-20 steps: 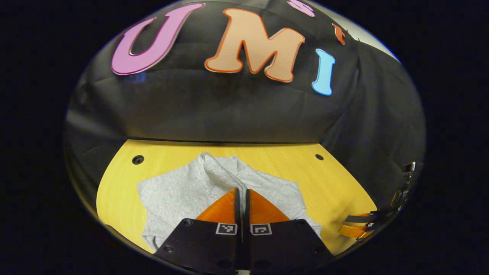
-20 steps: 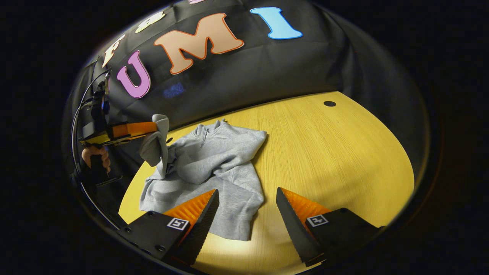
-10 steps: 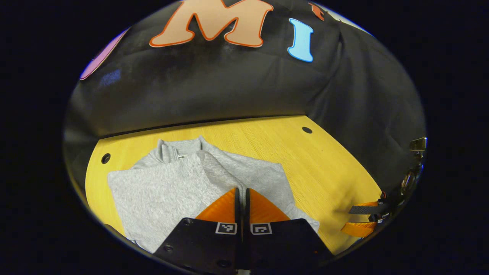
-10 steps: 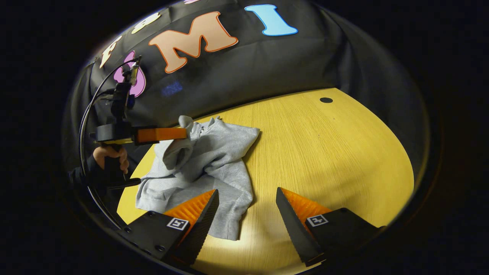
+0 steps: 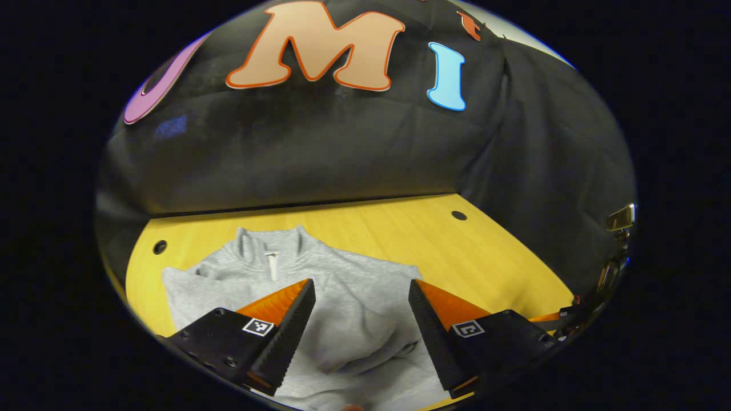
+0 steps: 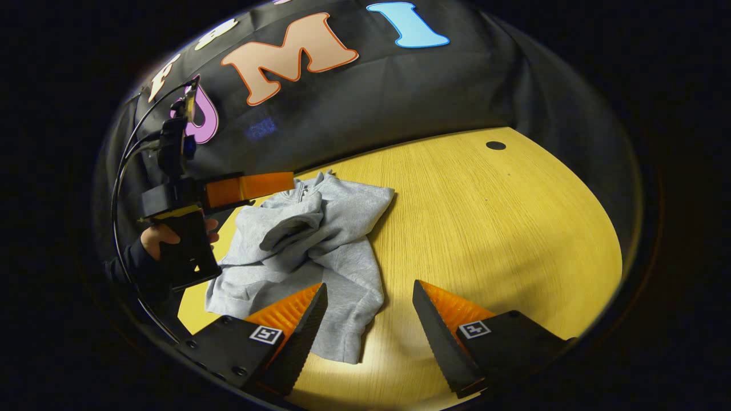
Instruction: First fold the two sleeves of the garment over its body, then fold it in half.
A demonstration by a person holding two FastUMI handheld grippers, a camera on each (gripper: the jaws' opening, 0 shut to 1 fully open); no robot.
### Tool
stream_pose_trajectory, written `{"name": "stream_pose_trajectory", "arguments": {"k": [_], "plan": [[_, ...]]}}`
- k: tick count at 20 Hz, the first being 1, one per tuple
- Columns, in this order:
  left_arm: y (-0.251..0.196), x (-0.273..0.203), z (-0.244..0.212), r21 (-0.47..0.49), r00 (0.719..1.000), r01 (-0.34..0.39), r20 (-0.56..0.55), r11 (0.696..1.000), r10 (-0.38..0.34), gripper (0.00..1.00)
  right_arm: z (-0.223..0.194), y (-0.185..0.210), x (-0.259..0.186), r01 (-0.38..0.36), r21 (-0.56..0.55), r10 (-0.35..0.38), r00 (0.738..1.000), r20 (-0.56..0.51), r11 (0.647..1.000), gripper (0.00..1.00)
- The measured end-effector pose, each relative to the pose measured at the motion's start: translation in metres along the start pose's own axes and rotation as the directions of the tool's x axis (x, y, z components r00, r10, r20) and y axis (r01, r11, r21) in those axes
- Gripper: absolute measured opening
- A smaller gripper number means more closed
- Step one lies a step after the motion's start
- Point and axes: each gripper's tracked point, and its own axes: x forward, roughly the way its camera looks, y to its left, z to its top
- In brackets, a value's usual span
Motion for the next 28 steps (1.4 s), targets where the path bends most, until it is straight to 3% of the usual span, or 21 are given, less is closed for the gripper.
{"name": "stream_pose_trajectory", "arguments": {"k": [7, 13, 16, 23, 28], "plan": [[0.109, -0.092, -0.05, -0.043, 0.974, -0.226, 0.001, 0.973, 0.227, 0.96, -0.013, 0.017, 0.002, 0.0, -0.066, -0.002, 1.0, -0.027, 0.998, 0.96], [0.166, -0.169, -0.112, -0.044, 0.936, -0.352, -0.044, 0.935, 0.35, 0.96, -0.025, 0.031, 0.0, 0.012, -0.134, -0.018, 0.999, -0.042, 0.991, 0.96], [0.17, -0.193, -0.146, -0.049, 0.924, -0.375, -0.097, 0.926, 0.369, 0.96, -0.042, 0.037, -0.003, 0.021, -0.164, -0.032, 0.998, -0.062, 0.986, 0.96], [0.168, -0.207, -0.226, -0.071, 0.91, -0.363, -0.241, 0.929, 0.337, 0.95, -0.082, 0.041, -0.001, 0.086, -0.187, -0.106, 0.989, -0.101, 0.979, 0.96], [0.166, -0.207, -0.239, -0.078, 0.911, -0.351, -0.26, 0.933, 0.321, 0.96, -0.102, 0.036, 0.004, 0.12, -0.177, -0.146, 0.978, -0.146, 0.977, 0.96]]}}
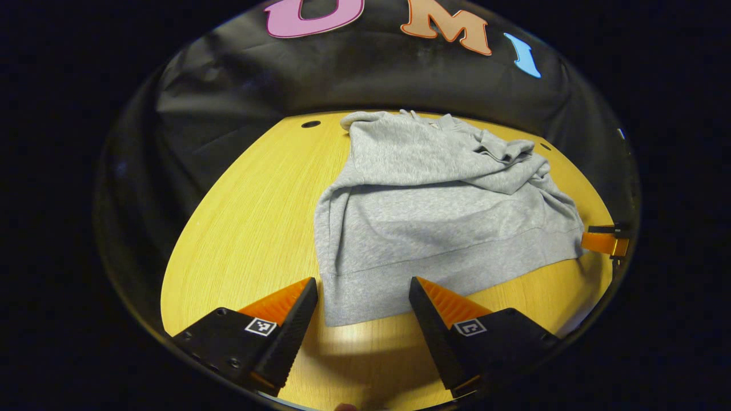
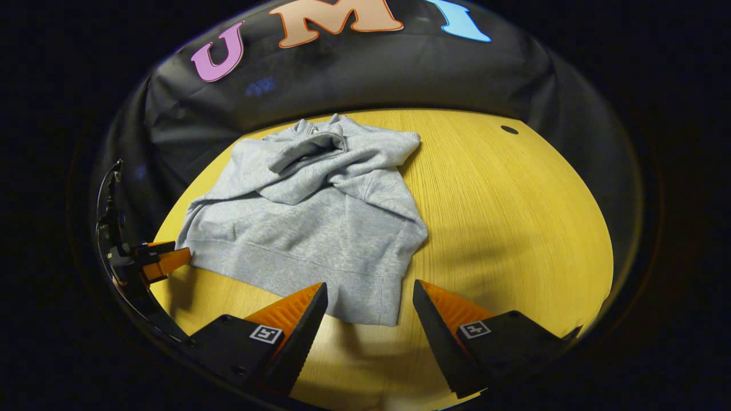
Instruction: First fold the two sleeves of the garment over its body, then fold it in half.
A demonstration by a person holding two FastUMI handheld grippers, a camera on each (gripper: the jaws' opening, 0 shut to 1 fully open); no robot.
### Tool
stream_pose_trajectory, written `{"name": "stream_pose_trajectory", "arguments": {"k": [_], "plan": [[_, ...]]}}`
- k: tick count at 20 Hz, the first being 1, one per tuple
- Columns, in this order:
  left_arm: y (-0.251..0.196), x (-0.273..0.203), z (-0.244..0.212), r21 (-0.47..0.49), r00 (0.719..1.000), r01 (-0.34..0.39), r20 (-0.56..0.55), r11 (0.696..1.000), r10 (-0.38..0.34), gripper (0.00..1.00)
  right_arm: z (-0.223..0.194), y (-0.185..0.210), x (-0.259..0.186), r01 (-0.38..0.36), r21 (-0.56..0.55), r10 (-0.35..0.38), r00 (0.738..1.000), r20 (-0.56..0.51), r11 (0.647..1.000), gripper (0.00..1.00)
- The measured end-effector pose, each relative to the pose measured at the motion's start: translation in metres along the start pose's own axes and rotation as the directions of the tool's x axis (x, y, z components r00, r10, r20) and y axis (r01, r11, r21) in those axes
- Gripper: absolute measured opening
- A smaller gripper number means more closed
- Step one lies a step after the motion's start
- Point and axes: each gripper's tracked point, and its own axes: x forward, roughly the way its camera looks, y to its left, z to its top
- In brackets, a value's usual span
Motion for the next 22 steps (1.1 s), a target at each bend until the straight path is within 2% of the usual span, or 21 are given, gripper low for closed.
{"name": "stream_pose_trajectory", "arguments": {"k": [5, 6, 8, 9, 10, 11, 12, 13, 14, 15, 16, 17, 19, 22], "plan": [[-0.001, 0.002, -0.003, -0.009, 1.0, 0.014, -0.008, 1.0, -0.014, 0.95, -0.004, 0.004, 0.008, 0.015, 0.009, -0.015, 1.0, -0.011, 1.0, 0.97], [-0.003, 0.003, -0.004, -0.022, 1.0, 0.024, -0.018, 0.999, -0.024, 0.95, -0.007, 0.005, 0.008, 0.018, 0.006, -0.018, 1.0, -0.025, 1.0, 0.9], [-0.003, 0.004, -0.004, -0.014, 0.999, 0.03, -0.03, 0.999, -0.031, 0.95, -0.01, -0.001, 0.01, 0.048, -0.052, -0.05, 0.998, -0.037, 0.997, 0.89], [-0.006, 0.003, -0.006, -0.008, 0.998, 0.041, -0.04, 0.999, -0.041, 0.93, -0.006, 0.0, 0.01, 0.032, -0.079, -0.035, 0.999, -0.033, 0.996, 0.76], [-0.008, 0.005, -0.004, 0.001, 0.998, 0.051, -0.042, 0.999, -0.051, 0.9, -0.007, 0.003, 0.011, 0.02, -0.086, -0.025, 0.998, -0.055, 0.996, 0.7], [-0.012, 0.006, -0.005, 0.012, 0.996, 0.067, -0.055, 0.998, -0.066, 0.82, -0.005, 0.004, 0.013, 0.009, -0.079, -0.013, 0.998, -0.057, 0.997, 0.58], [-0.015, 0.006, -0.003, 0.021, 0.995, 0.083, -0.055, 0.996, -0.081, 0.76, -0.006, 0.008, 0.015, -0.009, -0.059, 0.005, 0.997, -0.076, 0.998, 0.51], [-0.019, 0.007, -0.003, 0.028, 0.993, 0.1, -0.057, 0.995, -0.098, 0.61, -0.003, 0.008, 0.016, -0.012, -0.037, 0.009, 0.997, -0.081, 0.999, 0.25], [-0.023, 0.008, 0.0, 0.032, 0.992, 0.117, -0.052, 0.993, -0.115, 0.52, -0.004, 0.009, 0.016, -0.021, -0.03, 0.018, 0.994, -0.107, 0.999, 0.25], [-0.029, 0.012, 0.002, 0.027, 0.988, 0.147, -0.042, 0.989, -0.146, 0.32, -0.004, 0.01, 0.017, -0.028, -0.033, 0.024, 0.992, -0.127, 0.999, 0.18], [-0.03, 0.012, 0.003, 0.009, 0.988, 0.153, -0.036, 0.988, -0.153, 0.19, -0.003, 0.011, 0.017, -0.035, -0.025, 0.031, 0.989, -0.145, 0.999, 0.18], [-0.03, 0.012, 0.003, -0.012, 0.986, 0.163, -0.036, 0.987, -0.163, 0.05, -0.003, 0.011, 0.017, -0.041, -0.017, 0.038, 0.987, -0.155, 0.999, 0.12], [-0.031, 0.01, 0.001, -0.055, 0.983, 0.176, -0.051, 0.983, -0.179, 0.0, -0.006, 0.012, 0.014, -0.054, -0.013, 0.051, 0.983, -0.175, 0.998, 0.12], [-0.032, 0.004, -0.005, -0.048, 0.976, 0.194, -0.088, 0.98, -0.198, 0.0, -0.011, 0.012, 0.004, -0.063, -0.027, 0.056, 0.979, -0.194, 0.998, 0.12]]}}
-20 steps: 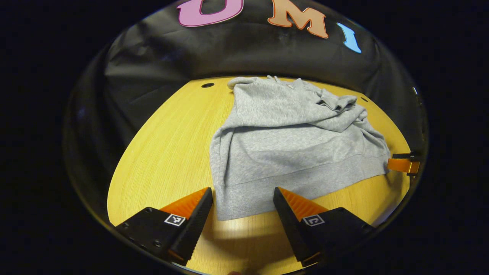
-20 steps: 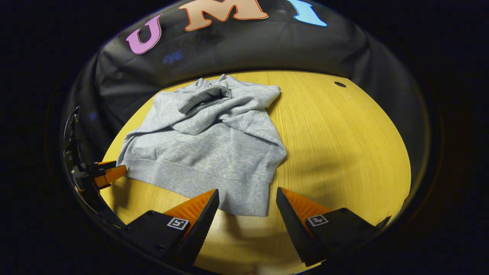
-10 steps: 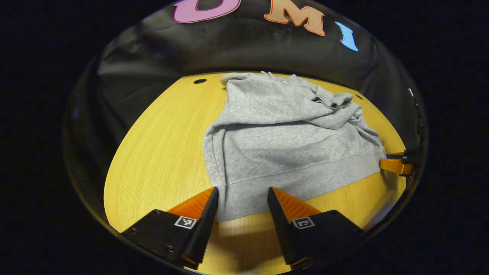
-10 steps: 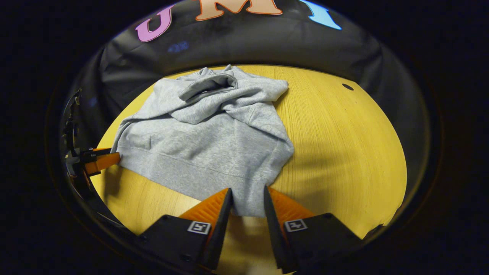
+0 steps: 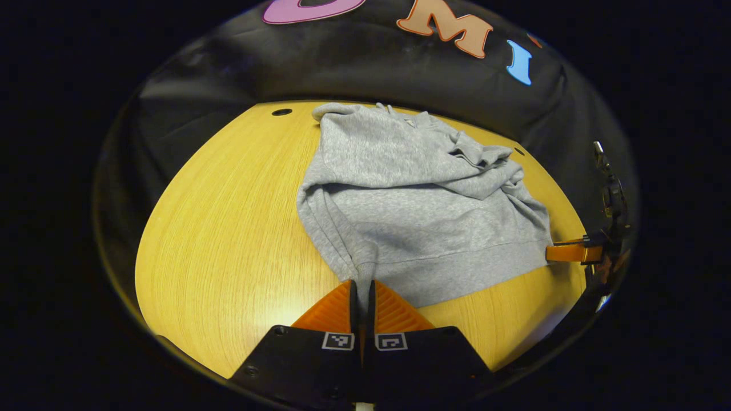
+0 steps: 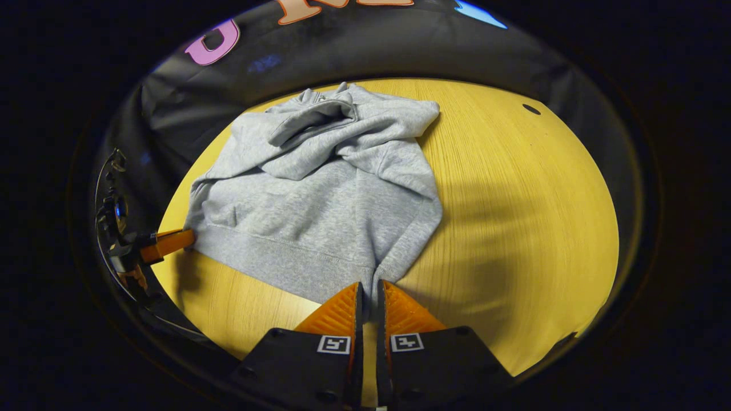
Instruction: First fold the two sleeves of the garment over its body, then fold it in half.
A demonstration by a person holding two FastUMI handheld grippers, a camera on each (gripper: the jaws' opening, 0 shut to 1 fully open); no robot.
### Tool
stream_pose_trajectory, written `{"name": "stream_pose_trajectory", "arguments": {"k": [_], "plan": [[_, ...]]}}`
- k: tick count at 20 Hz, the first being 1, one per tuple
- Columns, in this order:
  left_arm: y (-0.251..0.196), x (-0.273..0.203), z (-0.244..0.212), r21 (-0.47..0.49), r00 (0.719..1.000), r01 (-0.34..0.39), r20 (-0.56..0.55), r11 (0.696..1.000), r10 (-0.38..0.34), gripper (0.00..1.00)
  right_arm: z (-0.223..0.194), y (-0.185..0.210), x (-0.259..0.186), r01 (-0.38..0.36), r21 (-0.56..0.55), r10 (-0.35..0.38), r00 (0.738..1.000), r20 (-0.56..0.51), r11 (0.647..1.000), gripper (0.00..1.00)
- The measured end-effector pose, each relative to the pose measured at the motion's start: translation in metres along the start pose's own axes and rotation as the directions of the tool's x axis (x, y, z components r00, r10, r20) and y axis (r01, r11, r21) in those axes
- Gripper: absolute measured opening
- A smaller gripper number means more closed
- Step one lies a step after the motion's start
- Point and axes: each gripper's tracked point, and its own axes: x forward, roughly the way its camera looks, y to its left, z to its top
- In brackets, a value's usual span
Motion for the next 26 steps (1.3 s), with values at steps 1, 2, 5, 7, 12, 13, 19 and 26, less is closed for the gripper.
{"name": "stream_pose_trajectory", "arguments": {"k": [1, 2, 5, 7, 12, 13, 19, 26], "plan": [[0.002, 0.003, 0.003, 0.008, 1.0, 0.0, -0.007, 1.0, 0.0, 0.0, 0.001, 0.001, -0.001, -0.005, -0.002, 0.005, 1.0, -0.01, 1.0, 0.12], [0.002, 0.004, 0.003, 0.011, 1.0, 0.002, -0.015, 1.0, -0.002, 0.0, 0.003, 0.001, 0.002, -0.009, -0.001, 0.009, 1.0, -0.02, 1.0, 0.12], [0.002, 0.005, 0.005, -0.018, 1.0, 0.002, -0.029, 1.0, -0.003, 0.0, 0.003, 0.001, 0.005, -0.027, 0.002, 0.027, 0.998, -0.06, 1.0, 0.12], [0.003, 0.004, 0.005, -0.045, 1.0, 0.008, -0.03, 0.999, -0.009, 0.0, 0.006, 0.002, 0.006, -0.035, 0.006, 0.035, 0.998, -0.06, 0.999, 0.11], [-0.001, -0.005, 0.03, -0.044, 1.0, 0.009, 0.008, 0.999, -0.009, 0.0, 0.032, 0.012, -0.016, -0.118, 0.052, 0.117, 0.993, 0.024, 0.992, 0.11], [-0.001, -0.008, 0.04, -0.043, 1.0, 0.012, 0.024, 0.999, -0.011, 0.0, 0.044, 0.016, -0.023, -0.15, 0.076, 0.147, 0.988, 0.054, 0.986, 0.11], [-0.004, -0.018, 0.103, -0.071, 0.993, 0.033, 0.119, 0.997, -0.024, 0.0, 0.124, 0.023, -0.055, -0.284, 0.212, 0.235, 0.945, 0.229, 0.935, 0.11], [-0.009, -0.012, 0.166, -0.085, 0.987, 0.045, 0.159, 0.995, -0.031, 0.0, 0.206, 0.019, -0.063, -0.433, 0.382, 0.308, 0.886, 0.347, 0.816, 0.11]]}}
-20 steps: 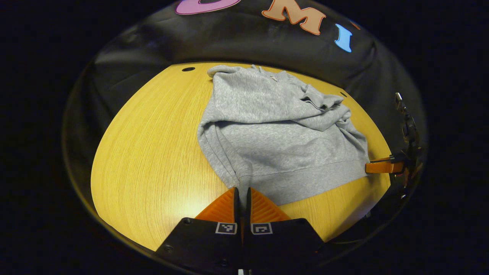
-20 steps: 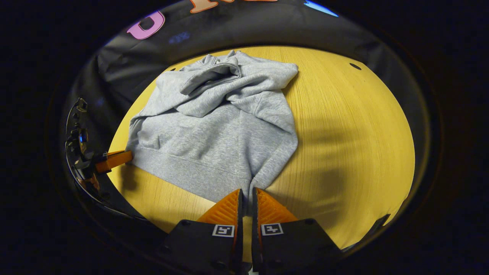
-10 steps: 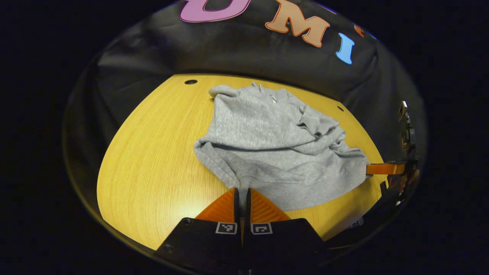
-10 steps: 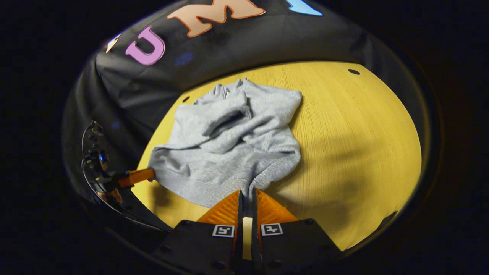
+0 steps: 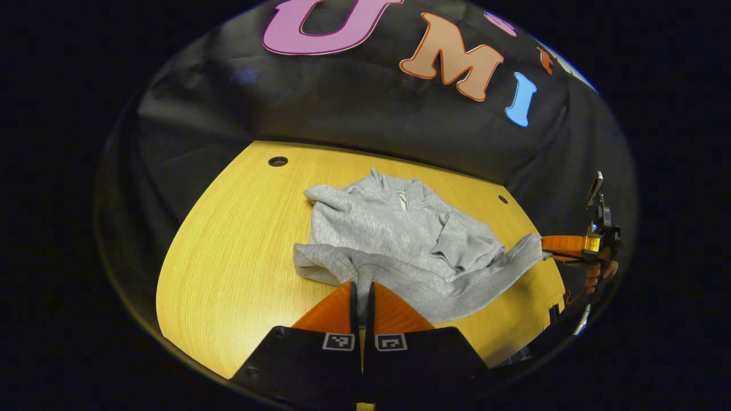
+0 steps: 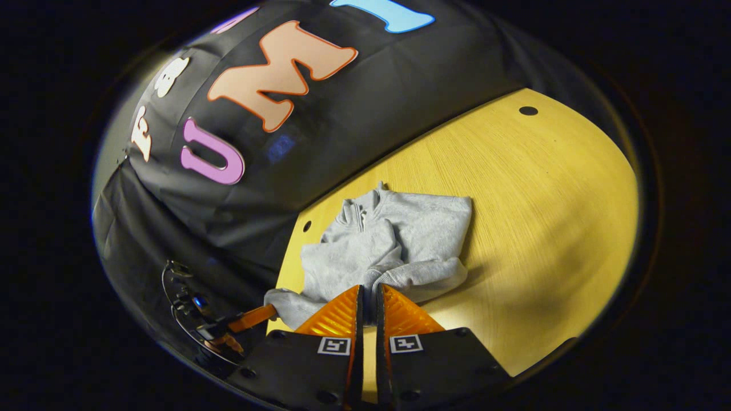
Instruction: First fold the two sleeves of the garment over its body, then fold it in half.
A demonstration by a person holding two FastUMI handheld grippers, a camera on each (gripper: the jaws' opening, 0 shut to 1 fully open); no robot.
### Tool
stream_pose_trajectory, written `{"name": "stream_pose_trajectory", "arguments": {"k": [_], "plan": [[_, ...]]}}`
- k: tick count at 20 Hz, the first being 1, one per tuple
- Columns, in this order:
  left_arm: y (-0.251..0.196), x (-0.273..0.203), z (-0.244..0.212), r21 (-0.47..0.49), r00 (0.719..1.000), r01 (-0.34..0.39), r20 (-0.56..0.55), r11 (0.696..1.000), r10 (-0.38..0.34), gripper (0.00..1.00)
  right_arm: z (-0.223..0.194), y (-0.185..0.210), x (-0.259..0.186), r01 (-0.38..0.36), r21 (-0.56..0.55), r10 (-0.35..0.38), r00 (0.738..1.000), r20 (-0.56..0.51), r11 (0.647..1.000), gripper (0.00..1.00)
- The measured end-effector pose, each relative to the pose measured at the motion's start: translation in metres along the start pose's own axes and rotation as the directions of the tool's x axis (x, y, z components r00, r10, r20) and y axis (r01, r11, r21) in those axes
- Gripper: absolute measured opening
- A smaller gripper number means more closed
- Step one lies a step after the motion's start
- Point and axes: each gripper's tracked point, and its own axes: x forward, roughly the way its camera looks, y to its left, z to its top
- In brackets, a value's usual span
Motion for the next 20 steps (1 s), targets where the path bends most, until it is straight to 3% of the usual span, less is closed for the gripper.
{"name": "stream_pose_trajectory", "arguments": {"k": [5, 9, 10, 11, 12, 14, 15, 17, 19, 20], "plan": [[-0.003, 0.024, 0.028, -0.02, 1.0, -0.021, 0.009, 1.0, 0.021, 0.0, 0.03, -0.01, 0.039, 0.008, 0.145, -0.012, 1.0, 0.023, 0.989, 0.11], [0.004, 0.061, 0.033, -0.132, 0.999, -0.032, -0.029, 0.991, 0.028, 0.0, 0.038, -0.047, 0.057, 0.094, 0.249, -0.106, 0.994, 0.037, 0.964, 0.11], [0.006, 0.069, 0.032, -0.149, 0.999, -0.041, -0.04, 0.988, 0.035, 0.0, 0.037, -0.052, 0.056, 0.102, 0.256, -0.114, 0.993, 0.032, 0.961, 0.11], [0.01, 0.078, 0.028, -0.155, 0.997, -0.054, -0.062, 0.986, 0.045, 0.0, 0.036, -0.059, 0.058, 0.122, 0.252, -0.131, 0.991, 0.022, 0.96, 0.05], [0.012, 0.085, 0.024, -0.161, 0.994, -0.073, -0.089, 0.984, 0.059, 0.0, 0.035, -0.065, 0.066, 0.141, 0.244, -0.148, 0.989, 0.009, 0.959, 0.11], [0.02, 0.104, 0.014, -0.172, 0.985, -0.12, -0.147, 0.978, 0.095, 0.0, 0.033, -0.07, 0.081, 0.166, 0.234, -0.17, 0.985, -0.007, 0.958, 0.14], [0.021, 0.109, 0.012, -0.174, 0.982, -0.136, -0.154, 0.975, 0.11, 0.0, 0.033, -0.072, 0.085, 0.177, 0.227, -0.181, 0.984, -0.006, 0.958, 0.09], [0.021, 0.12, 0.015, -0.174, 0.981, -0.153, -0.149, 0.973, 0.127, 0.0, 0.033, -0.077, 0.095, 0.203, 0.201, -0.207, 0.978, -0.004, 0.958, 0.2], [0.023, 0.123, 0.014, -0.168, 0.978, -0.173, -0.149, 0.97, 0.149, 0.04, 0.034, -0.075, 0.099, 0.207, 0.183, -0.211, 0.977, 0.001, 0.961, 0.19], [0.028, 0.123, 0.019, -0.164, 0.975, -0.197, -0.133, 0.967, 0.176, 0.05, 0.039, -0.074, 0.098, 0.214, 0.174, -0.22, 0.975, 0.017, 0.961, 0.14]]}}
